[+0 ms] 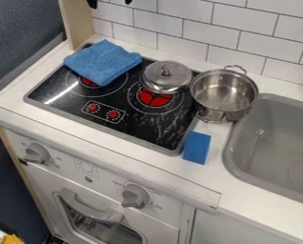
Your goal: Pick up the silver pot cover and place it below the blue cloth
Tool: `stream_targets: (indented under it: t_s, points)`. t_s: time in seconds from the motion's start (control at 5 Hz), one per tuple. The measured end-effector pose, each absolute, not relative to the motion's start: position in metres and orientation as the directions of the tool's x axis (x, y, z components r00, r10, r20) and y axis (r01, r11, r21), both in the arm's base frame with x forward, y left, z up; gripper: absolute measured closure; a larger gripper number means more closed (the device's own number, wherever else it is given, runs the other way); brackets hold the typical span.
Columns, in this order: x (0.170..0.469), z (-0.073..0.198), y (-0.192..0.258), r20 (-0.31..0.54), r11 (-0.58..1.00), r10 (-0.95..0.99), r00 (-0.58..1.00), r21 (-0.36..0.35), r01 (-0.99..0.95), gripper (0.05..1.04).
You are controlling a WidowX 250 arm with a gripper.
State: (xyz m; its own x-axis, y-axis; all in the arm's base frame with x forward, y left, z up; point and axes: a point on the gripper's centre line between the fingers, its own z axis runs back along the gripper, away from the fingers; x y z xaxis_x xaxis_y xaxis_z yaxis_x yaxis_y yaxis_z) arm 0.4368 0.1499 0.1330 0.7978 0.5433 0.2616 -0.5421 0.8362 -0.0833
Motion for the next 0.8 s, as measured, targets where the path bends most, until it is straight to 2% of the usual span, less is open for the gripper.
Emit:
stream_targets:
  t_s: [0.2, 0.4, 0.8]
  points:
    - [0.435, 0.110, 0.149, 0.210, 0.832, 0.551, 0.808, -0.070, -0.550, 0.083]
    - [0.428, 0.081, 0.122, 0.151, 0.855, 0.516, 0.843, -0.026, -0.518, 0.084]
    - [0.419, 0.053, 0.083, 0.088, 0.896, 0.444, 0.892, -0.016, -0.444, 0.084]
